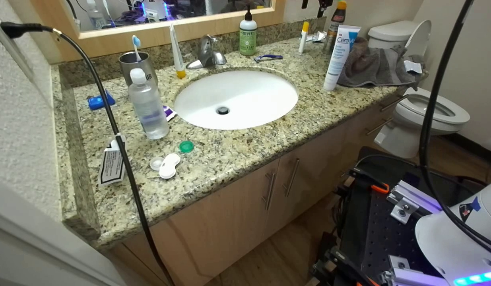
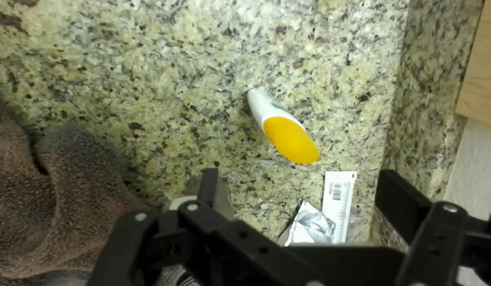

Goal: Pick up the white bottle with yellow lid from the right and put it near the sink

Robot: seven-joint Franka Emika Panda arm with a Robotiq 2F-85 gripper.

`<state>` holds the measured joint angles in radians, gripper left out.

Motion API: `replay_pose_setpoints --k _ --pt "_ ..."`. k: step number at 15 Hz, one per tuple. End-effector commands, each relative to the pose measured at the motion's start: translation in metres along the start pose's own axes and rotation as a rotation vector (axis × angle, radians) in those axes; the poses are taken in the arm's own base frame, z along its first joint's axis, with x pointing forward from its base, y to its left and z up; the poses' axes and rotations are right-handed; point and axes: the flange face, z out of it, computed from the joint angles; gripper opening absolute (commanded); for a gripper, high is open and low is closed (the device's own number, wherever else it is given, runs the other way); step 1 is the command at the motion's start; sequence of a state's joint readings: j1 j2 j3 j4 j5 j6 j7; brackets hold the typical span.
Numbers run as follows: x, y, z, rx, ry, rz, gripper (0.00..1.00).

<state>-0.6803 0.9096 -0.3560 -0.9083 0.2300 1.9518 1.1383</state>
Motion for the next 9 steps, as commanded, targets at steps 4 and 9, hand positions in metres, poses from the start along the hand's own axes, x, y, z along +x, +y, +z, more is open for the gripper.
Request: replay_pose_setpoints --k 4,9 --pt "0.005 0.000 0.036 -0.068 -0.034 -0.170 1.00" --pt "0.004 0.003 0.043 -0.078 -0.019 -0.194 1.00"
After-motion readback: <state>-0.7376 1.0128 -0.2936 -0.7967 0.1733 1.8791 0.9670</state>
